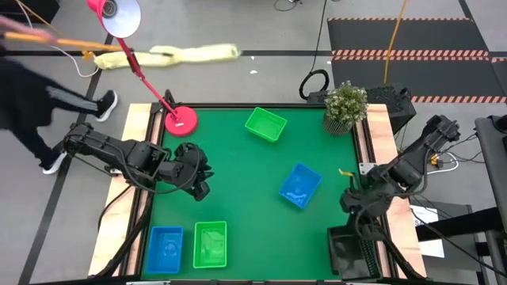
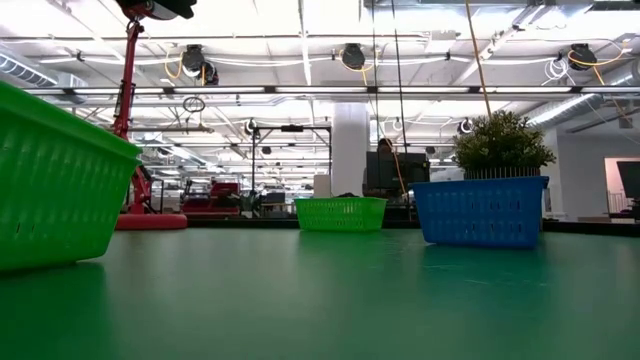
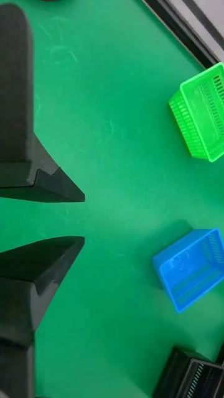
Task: Stack baskets by color
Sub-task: Stack the top black bin on top of the bottom black bin, then stack the top blue bin on top of the bottom blue bin
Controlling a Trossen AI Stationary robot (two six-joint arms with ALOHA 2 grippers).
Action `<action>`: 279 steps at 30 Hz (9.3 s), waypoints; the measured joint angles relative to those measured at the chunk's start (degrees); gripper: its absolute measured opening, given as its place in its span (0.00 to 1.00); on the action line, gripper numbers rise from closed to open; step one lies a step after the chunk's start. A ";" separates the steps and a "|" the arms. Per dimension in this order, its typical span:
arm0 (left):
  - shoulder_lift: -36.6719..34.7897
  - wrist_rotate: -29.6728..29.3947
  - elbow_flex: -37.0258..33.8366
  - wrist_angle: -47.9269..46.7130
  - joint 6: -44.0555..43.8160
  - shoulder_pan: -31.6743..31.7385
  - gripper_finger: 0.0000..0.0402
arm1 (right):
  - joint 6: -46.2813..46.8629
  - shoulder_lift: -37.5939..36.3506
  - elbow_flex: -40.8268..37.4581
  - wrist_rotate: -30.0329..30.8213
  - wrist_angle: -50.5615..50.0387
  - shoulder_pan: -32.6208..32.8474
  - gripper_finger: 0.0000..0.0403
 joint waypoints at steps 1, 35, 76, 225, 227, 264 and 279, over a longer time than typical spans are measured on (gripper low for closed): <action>-0.01 0.38 0.00 0.00 0.06 0.02 0.25 | 0.69 -0.82 -1.14 0.63 0.57 1.12 0.01; -0.01 1.52 0.00 0.00 -0.57 0.13 0.25 | 5.70 -5.79 -21.57 9.06 10.57 9.24 0.01; -0.01 7.24 0.00 0.02 -0.12 0.52 0.25 | 19.67 -5.96 -25.35 6.71 18.53 9.22 0.46; 12.64 23.23 0.04 34.52 29.24 21.78 0.57 | -44.21 35.72 22.42 -5.92 2.86 -48.11 0.00; 12.93 24.13 0.04 33.52 30.31 22.42 0.55 | -44.31 37.71 23.79 -5.94 2.28 -48.11 0.00; 24.01 30.73 0.17 32.86 38.68 23.56 0.03 | -44.45 40.55 25.21 -5.99 4.61 -48.13 0.01; 15.29 30.80 0.00 19.71 35.46 20.64 0.02 | -39.59 30.93 25.30 -5.84 16.77 -49.02 0.48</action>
